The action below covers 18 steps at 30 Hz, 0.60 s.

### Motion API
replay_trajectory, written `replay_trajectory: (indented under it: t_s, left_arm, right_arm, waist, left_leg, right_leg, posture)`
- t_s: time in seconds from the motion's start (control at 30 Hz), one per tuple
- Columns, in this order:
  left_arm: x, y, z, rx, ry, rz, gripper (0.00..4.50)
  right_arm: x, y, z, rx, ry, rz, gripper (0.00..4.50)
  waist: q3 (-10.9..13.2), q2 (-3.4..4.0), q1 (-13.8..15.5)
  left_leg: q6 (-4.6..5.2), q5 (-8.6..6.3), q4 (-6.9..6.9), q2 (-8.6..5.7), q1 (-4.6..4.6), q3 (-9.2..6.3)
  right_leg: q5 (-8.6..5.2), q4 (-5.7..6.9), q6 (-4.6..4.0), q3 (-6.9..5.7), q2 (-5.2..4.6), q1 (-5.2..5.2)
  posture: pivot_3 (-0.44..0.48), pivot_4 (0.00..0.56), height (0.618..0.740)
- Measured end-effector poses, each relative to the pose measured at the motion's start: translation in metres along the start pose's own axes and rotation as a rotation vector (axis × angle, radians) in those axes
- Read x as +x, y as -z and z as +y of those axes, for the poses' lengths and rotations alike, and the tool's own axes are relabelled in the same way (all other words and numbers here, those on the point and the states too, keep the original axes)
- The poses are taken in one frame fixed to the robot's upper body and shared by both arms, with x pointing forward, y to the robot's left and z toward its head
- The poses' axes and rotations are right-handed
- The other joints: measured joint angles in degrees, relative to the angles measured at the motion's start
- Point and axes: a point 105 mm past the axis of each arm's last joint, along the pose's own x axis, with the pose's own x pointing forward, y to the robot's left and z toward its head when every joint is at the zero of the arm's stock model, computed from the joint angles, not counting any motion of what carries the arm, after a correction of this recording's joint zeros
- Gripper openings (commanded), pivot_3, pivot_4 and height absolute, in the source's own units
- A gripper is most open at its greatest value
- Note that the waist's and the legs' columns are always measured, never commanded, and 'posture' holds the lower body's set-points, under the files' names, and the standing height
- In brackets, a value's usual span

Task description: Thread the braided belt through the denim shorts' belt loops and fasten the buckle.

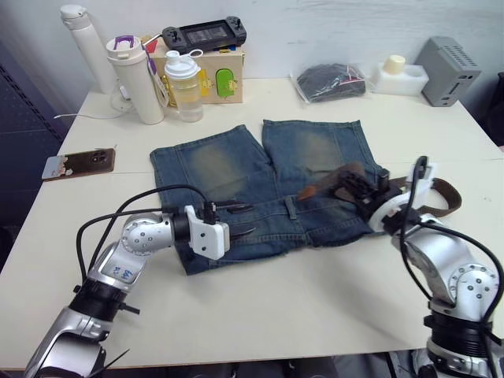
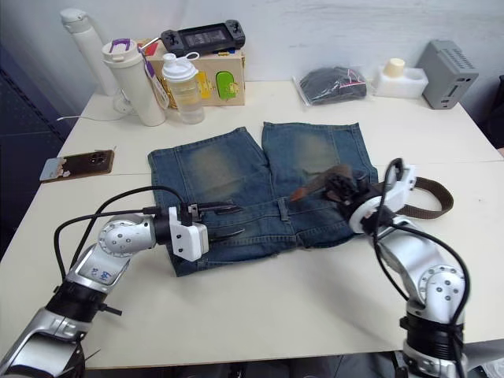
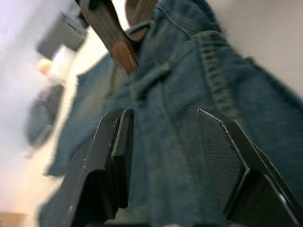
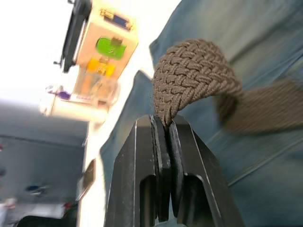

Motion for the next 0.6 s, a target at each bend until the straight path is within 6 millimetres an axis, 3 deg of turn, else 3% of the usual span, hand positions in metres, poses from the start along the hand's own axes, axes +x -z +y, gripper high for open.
replay_trajectory:
  t_s: [0.2,0.4,0.6]
  left_arm:
    - [-0.008,-0.003,-0.001,-0.185,-0.03,0.001,2.47]
    - [-0.011,-0.004,0.003,-0.197,-0.041,0.011,2.47]
    - [-0.011,-0.003,0.003,-0.207,-0.042,0.017,2.47]
  right_arm:
    - [0.001,0.018,-0.016,-0.141,0.02,0.079,0.0]
    - [0.005,0.03,-0.023,-0.196,0.01,0.104,0.0]
    - [0.014,0.044,-0.018,-0.211,-0.024,0.135,0.0]
  waist:
    - [0.0,0.01,0.04]
    - [-0.01,0.02,-0.11]
    - [-0.01,0.03,-0.13]
  left_leg:
    - [0.01,0.0,0.0,0.02,0.01,0.03]
    - [0.0,-0.01,-0.04,0.04,0.02,0.08]
    - [-0.02,-0.01,-0.05,0.09,0.03,0.1]
  right_leg:
    - [0.0,-0.09,-0.01,0.02,0.0,0.04]
    - [0.0,-0.13,-0.01,0.01,0.01,0.02]
    - [-0.01,-0.19,-0.01,0.0,0.03,0.02]
  posture:
    - [0.0,0.15,0.682]
    - [0.0,0.15,0.682]
    - [0.0,0.15,0.682]
